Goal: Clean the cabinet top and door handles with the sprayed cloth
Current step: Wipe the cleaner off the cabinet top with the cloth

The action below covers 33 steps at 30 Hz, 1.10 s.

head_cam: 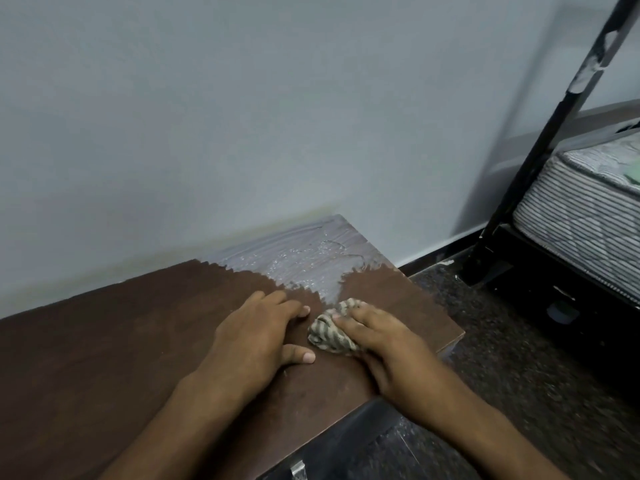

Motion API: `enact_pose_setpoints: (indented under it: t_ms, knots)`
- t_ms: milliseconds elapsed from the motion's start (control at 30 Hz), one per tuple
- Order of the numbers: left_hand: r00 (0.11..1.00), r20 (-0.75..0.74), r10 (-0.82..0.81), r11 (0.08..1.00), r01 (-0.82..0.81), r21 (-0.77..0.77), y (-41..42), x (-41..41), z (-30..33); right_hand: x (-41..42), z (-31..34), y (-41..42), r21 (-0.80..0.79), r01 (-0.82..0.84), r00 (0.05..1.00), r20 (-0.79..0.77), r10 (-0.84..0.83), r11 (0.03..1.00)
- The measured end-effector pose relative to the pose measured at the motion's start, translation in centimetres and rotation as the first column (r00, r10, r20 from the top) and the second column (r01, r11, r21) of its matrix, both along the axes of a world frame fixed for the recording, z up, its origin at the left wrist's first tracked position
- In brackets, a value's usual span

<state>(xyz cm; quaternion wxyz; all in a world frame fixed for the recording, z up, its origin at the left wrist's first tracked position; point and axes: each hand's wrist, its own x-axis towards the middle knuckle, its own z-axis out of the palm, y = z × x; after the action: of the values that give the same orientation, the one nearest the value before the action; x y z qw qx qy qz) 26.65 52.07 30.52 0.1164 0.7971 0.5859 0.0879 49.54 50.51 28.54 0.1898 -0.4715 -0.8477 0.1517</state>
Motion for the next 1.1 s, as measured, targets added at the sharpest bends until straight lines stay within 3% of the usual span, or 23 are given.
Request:
enact_pose_setpoints:
  t_ms: [67, 267, 433, 533, 633, 867, 1100]
  knots:
    - [1.0, 0.005, -0.003, 1.0, 0.003, -0.005, 0.2, 0.0, 0.1, 0.7, 0.1, 1.8, 0.024, -0.018, 1.0, 0.0, 0.018, 1.0]
    - [0.999, -0.012, -0.03, 0.999, 0.029, -0.031, 0.3, 0.3, 0.9, 1.9, 0.1, 12.7, 0.023, 0.206, 0.978, -0.016, -0.206, 0.978]
    - [0.998, -0.05, -0.038, 0.998, 0.036, -0.043, 0.8, 0.0, 1.4, -1.0, 0.0, 6.7, 0.074, 0.055, 0.998, -0.034, -0.053, 0.996]
    - [0.998, -0.063, -0.027, 0.999, 0.03, 0.032, 0.6, -0.3, 1.6, -0.8, -0.9, 4.1, 0.047, 0.028, 1.0, 0.009, -0.029, 0.999]
    - [0.994, -0.103, 0.021, 0.989, -0.006, 0.149, 0.5, -0.8, 0.8, -0.3, -1.0, 6.2, 0.05, 0.05, 0.997, 0.063, -0.053, 0.998]
    - [0.997, -0.072, 0.031, 0.991, -0.021, 0.132, 1.9, -1.8, -0.2, -0.1, -0.2, 12.3, 0.064, 0.21, 0.978, -0.014, -0.209, 0.976]
    - [0.996, -0.081, 0.033, 0.992, -0.023, 0.124, 2.3, -1.9, -1.1, 0.0, -0.1, 2.4, 0.042, -0.072, 0.997, -0.021, 0.073, 0.996]
